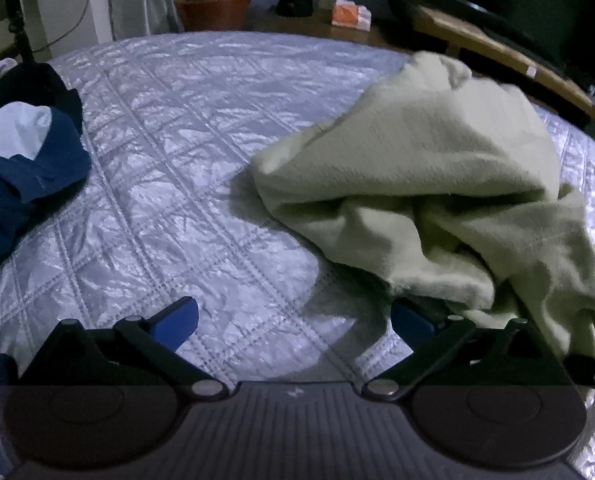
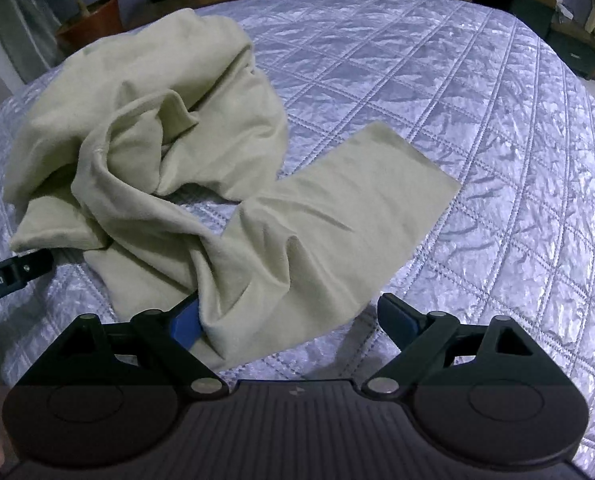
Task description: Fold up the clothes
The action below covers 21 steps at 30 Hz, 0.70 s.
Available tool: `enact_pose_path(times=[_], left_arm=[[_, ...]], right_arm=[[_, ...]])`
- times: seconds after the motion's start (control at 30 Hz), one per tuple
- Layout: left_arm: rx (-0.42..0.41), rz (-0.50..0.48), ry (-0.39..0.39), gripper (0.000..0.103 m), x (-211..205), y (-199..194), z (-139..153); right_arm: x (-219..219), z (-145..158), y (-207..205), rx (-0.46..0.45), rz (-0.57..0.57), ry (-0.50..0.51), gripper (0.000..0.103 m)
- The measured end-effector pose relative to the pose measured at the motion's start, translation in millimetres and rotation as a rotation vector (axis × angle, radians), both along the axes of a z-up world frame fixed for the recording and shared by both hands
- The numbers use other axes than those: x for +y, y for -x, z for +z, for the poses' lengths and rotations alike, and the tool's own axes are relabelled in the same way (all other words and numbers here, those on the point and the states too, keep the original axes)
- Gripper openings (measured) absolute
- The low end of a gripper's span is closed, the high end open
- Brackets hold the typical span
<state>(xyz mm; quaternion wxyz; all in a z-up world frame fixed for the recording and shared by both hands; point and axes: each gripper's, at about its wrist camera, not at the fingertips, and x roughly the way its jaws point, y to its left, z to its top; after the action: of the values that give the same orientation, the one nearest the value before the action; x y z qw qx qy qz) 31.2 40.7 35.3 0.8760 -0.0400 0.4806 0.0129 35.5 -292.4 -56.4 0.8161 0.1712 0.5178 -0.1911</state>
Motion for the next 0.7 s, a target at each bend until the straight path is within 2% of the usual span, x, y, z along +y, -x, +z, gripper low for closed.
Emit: enact_pose_path(times=[0.1, 0.23, 0.7], left_arm=[[0.02, -0.012, -0.015, 0.102, -5, -2, 0], [0.057, -0.034, -0.062, 0.102, -12, -7, -1], [0.059, -0.033, -0.058, 0.102, -9, -5, -2]], right_arm=[[0, -4, 1, 0.002, -0.008, -0.009, 0.094], [9, -8, 3, 0.001, 0.01, 0.03, 0.096], [14, -15, 9, -0.041, 0.05, 0.077, 0.101]])
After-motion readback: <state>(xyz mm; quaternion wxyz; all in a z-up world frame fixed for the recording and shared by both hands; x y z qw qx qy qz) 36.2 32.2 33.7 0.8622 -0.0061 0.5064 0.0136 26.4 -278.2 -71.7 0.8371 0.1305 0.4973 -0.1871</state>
